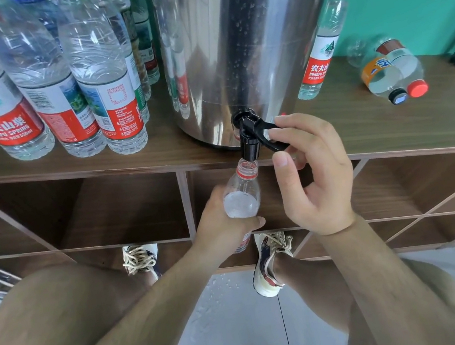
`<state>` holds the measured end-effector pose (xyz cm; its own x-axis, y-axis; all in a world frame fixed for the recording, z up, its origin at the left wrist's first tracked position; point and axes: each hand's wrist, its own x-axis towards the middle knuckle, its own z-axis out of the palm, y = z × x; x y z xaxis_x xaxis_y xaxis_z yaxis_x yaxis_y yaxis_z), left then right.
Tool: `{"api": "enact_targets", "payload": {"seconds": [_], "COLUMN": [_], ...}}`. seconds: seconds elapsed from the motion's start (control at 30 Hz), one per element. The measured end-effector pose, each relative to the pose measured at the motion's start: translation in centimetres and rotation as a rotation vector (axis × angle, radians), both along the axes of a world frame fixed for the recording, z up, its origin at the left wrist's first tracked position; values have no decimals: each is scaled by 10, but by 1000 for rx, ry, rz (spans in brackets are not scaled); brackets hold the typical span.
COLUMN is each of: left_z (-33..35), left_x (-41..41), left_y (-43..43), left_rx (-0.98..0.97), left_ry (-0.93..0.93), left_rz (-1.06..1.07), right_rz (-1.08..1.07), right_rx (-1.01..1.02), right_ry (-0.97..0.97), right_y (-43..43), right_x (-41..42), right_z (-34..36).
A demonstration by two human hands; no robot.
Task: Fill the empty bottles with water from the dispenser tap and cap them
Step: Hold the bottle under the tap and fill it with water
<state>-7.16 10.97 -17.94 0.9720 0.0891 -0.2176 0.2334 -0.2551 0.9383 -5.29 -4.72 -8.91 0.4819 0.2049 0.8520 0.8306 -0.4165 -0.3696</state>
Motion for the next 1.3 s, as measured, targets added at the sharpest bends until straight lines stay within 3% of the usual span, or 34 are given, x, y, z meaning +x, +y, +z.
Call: {"api": "enact_targets", "payload": {"seconds": [1.3], "left_z": [1], "left_x": [0], "left_y": [-1], "left_rx": [38], "left_ry": [-6], "left_rz": [-13], "right_rz": [5], "right_rx": [4], "right_ry": [24], "right_y": [1], "right_x": [-1], "right_z": [1]}}
